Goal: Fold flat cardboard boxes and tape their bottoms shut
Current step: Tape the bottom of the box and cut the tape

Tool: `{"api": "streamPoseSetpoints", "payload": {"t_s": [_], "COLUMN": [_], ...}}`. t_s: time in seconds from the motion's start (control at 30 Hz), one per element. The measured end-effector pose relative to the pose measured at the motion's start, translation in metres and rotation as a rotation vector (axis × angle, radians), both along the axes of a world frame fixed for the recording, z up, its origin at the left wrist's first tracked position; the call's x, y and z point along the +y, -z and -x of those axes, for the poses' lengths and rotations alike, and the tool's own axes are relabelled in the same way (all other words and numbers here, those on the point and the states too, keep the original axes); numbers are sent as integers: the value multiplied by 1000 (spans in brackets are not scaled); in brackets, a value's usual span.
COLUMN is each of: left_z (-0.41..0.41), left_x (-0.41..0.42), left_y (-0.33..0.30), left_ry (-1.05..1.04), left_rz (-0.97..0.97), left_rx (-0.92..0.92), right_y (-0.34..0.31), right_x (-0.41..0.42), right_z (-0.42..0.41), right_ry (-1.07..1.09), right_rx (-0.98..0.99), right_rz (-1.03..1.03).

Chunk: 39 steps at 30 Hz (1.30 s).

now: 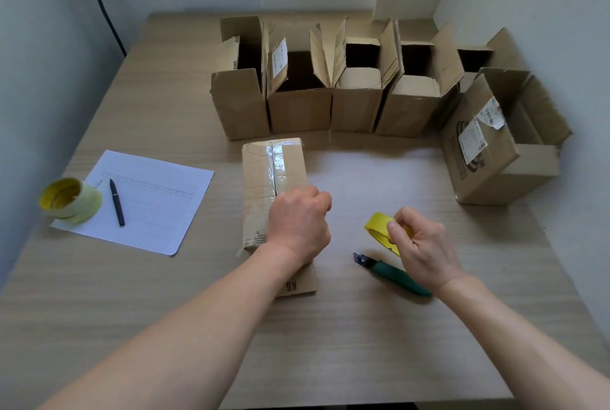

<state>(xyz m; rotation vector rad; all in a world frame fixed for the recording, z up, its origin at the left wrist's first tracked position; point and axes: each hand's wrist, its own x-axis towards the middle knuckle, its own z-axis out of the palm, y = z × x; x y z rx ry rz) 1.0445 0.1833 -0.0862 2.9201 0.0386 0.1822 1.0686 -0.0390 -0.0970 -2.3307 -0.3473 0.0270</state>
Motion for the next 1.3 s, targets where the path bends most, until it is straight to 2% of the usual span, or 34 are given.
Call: {"api": "streamPoseSetpoints", "payload": {"t_s": [0.07, 0.23, 0.3, 0.5, 0.67, 0.83, 0.9, 1.0, 1.07, 1.2, 1.3], "left_z": [0, 1, 2, 4, 2, 1, 1, 1, 1, 3, 4], "left_x": [1, 3, 4, 5, 8, 10, 10, 9, 8, 8, 8], "left_y": [2, 4, 4, 2, 3, 2, 1, -1, -2, -5, -6], "left_ry": [10, 44, 62, 38, -15, -46, -49, -40, -39, -38, -20], "left_rz": [1, 28, 31, 101, 210, 293, 296, 262, 245, 242, 229], "left_rx": [-15, -43, -66, -89, -109, -78, -73, -63, -51, -45, -46], "right_y": [0, -8, -11, -16, -22, -29, -32, -37, -41, -43, -41], "right_x": [3, 29, 44, 85, 97, 93, 86, 77, 75, 72, 78], "right_z": [0, -1, 0, -1, -1, -3, -6, -7, -6, -9, -9], "right_ry": [35, 111, 137, 273, 289, 156, 60, -128, -165, -138, -60], "right_rx": [53, 228, 256, 427, 461, 411, 231, -237, -388, -441, -305], "right_rz": [-78, -521, -631, -829, -876, -786, -521, 23, 162, 139, -27]}}
